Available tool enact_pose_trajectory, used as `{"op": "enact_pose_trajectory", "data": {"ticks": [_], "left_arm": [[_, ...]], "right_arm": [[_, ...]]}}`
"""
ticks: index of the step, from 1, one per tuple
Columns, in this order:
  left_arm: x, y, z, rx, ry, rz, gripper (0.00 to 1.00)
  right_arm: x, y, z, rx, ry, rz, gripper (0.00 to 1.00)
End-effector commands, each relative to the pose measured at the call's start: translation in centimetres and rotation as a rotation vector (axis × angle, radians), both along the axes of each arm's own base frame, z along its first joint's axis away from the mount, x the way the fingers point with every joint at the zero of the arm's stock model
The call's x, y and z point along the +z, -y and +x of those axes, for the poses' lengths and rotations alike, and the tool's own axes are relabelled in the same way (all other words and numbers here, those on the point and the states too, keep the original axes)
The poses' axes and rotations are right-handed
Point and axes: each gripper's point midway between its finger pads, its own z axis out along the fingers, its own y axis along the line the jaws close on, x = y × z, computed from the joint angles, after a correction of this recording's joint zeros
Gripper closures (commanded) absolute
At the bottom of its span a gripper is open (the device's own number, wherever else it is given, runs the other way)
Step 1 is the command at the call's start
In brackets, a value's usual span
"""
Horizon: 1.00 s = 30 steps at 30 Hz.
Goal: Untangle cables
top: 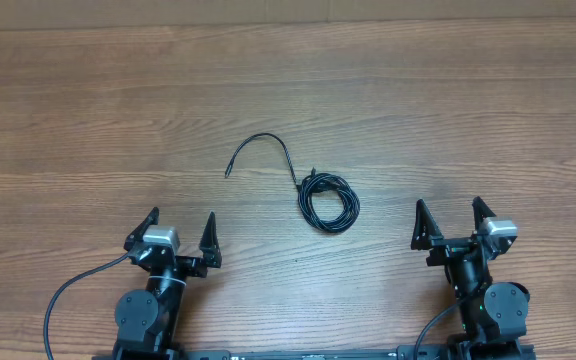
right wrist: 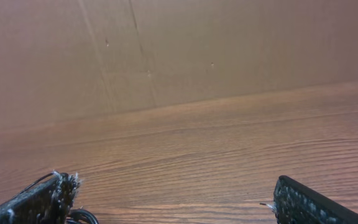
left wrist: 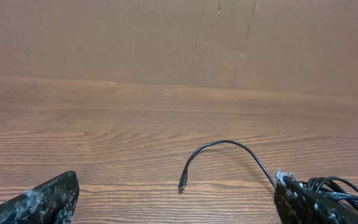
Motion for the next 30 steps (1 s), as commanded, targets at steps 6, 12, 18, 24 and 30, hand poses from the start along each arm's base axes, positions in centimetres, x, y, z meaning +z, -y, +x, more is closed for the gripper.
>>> {"op": "enact_pose_trajectory", "data": {"ticks": [6, 12, 18, 24, 30], "left_arm": [[-0.04, 0.12, -0.03, -0.008, 0.001, -0.015, 0.0], [-0.04, 0.12, -0.03, -0.008, 0.001, -0.015, 0.0], [-0.04, 0.12, -0.03, -0.008, 0.001, -0.015, 0.0], [-0.04, 0.12, -0.03, -0.008, 0.001, -0.015, 0.0], [-0.01, 0.32, -0.06, -0.018, -0.002, -0.036, 0.0]], "right_arm": [[-0.18, 0.05, 0.02, -0.001, 0.005, -0.007, 0.0], [-0.18, 0.05, 0.02, -0.001, 0.005, -0.007, 0.0], [-0.18, 0.05, 0.02, -0.001, 0.005, -0.007, 0.0], [-0.18, 0.05, 0.02, -0.001, 0.005, -0.007, 0.0], [-0.17, 0.05, 0.02, 0.0, 0.004, 0.0, 0.0]]}}
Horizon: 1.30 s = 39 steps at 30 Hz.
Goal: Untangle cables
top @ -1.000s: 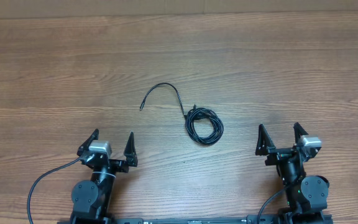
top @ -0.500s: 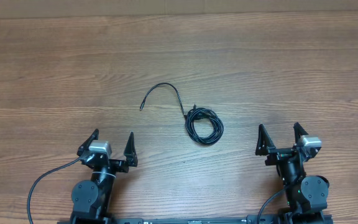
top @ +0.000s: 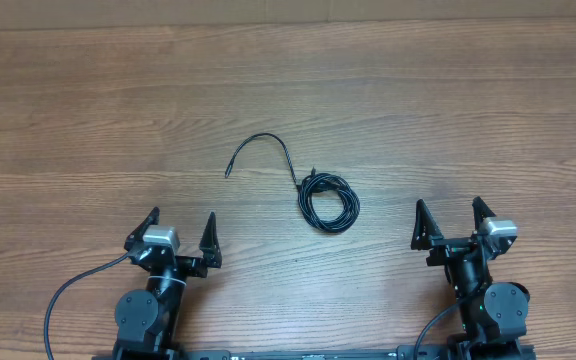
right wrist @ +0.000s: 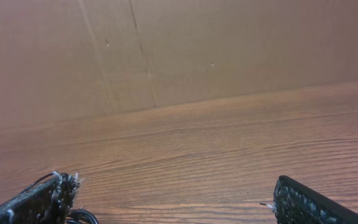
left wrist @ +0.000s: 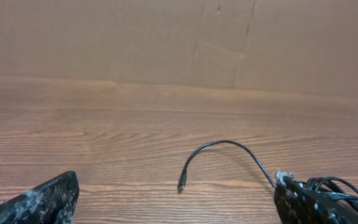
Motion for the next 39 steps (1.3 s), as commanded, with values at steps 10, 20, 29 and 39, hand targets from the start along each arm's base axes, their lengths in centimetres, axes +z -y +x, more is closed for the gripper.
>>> {"op": "enact_pose_trajectory", "data": {"ticks": [10, 20, 29, 39], "left_arm": [[1.6, 1.5, -0.8, -0.085, -0.027, -0.128, 0.0], [3.1, 1.1, -1.3, -0.058, -0.183, -0.095, 0.0], [6.2, 1.4, 0.6, -0.045, -0.438, -0.071, 0.0], [9.5, 1.6, 2.7, -0.03, -0.672, -0.04, 0.0]], "right_arm": [[0.6, -1.1, -0.3, 0.069, 0.006, 0.04, 0.0], [3.4, -0.9, -1.4, 0.061, -0.071, 0.034, 0.0], [5.0, -1.3, -0.9, 0.073, -0.272, 0.046, 0.0], [4.3, -1.4, 1.1, 0.05, -0.602, 0.033, 0.0]]}}
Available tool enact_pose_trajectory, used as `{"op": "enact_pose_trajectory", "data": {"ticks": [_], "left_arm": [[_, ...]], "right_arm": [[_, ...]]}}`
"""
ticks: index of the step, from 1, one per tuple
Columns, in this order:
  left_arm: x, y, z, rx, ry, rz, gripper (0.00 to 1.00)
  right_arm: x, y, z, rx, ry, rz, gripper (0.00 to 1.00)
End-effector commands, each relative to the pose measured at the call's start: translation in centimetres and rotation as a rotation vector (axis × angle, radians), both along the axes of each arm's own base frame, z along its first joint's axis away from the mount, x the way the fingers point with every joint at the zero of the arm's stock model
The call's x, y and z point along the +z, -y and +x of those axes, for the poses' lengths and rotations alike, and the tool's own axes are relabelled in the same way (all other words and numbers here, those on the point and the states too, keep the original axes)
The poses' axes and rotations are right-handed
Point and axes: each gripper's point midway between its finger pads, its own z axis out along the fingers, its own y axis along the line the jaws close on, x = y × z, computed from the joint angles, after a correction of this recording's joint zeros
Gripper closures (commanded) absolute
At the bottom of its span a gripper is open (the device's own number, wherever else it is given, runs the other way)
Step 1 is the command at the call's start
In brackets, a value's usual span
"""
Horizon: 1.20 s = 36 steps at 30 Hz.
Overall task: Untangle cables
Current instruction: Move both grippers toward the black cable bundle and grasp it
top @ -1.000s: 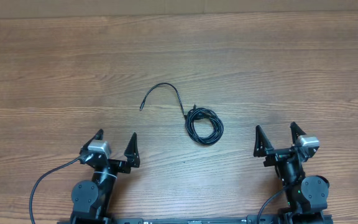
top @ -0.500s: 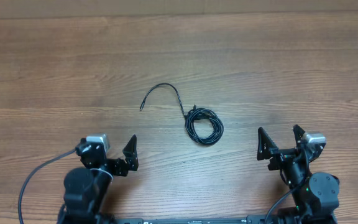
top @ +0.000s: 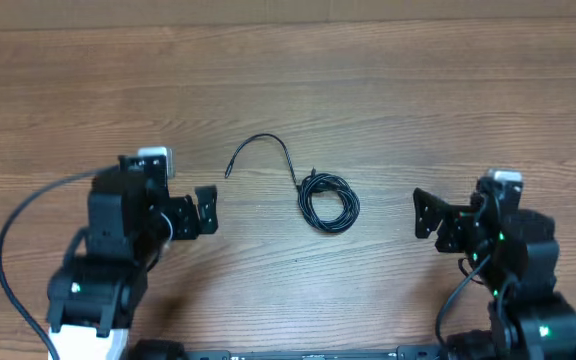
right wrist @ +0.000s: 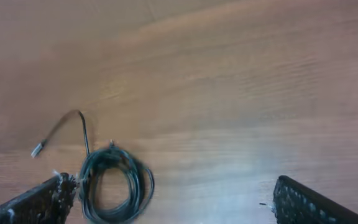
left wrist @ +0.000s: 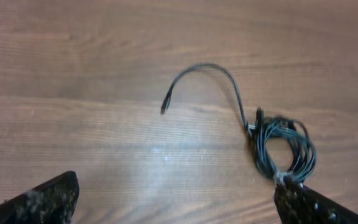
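Note:
One thin black cable lies on the wooden table. Its coiled bundle [top: 329, 203] is at the middle, and a loose tail arcs up and left to a small plug [top: 227, 174]. My left gripper [top: 173, 205] hovers open to the left of the coil, holding nothing. My right gripper [top: 458, 215] hovers open to the right of the coil, also holding nothing. The left wrist view looks down on the coil [left wrist: 284, 149] and plug [left wrist: 165, 107], with the left gripper [left wrist: 176, 205] short of them. In the right wrist view the coil [right wrist: 114, 183] sits by the left fingertip [right wrist: 55, 196].
The wooden table [top: 418, 110] stretches bare beyond the cable. A cardboard wall [top: 268, 10] runs along its far edge. The left arm's own black supply cable [top: 8, 260] loops at the front left.
Both arms have lifted from their low rest pose at the front edge and pitched downward. The wrist views now look down on the table and cable instead of at the cardboard wall. The cable lies unmoved.
At both earlier moments the arms sat low at the front edge, grippers open, with the cable lying coiled at the middle of the table. Now both grippers are raised and tilted down on either side of the coil, still open.

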Motion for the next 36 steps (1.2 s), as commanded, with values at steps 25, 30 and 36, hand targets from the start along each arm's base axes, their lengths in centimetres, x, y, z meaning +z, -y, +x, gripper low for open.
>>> {"op": "enact_pose_trajectory", "data": {"ticks": [25, 30, 36], "left_arm": [[-7.5, 10.2, 5.8, -0.327, -0.243, -0.017, 0.15], [-13.1, 13.6, 6.2, -0.41, -0.35, 0.019, 0.18], [-18.8, 17.1, 6.7, -0.497, -0.378, 0.106, 0.25]], "right_arm": [[-2.6, 0.2, 1.6, -0.037, -0.249, -0.009, 0.0], [-2.7, 0.2, 1.6, -0.037, -0.25, -0.009, 0.0], [-2.7, 0.2, 1.6, -0.037, -0.254, -0.01, 0.0]]}}
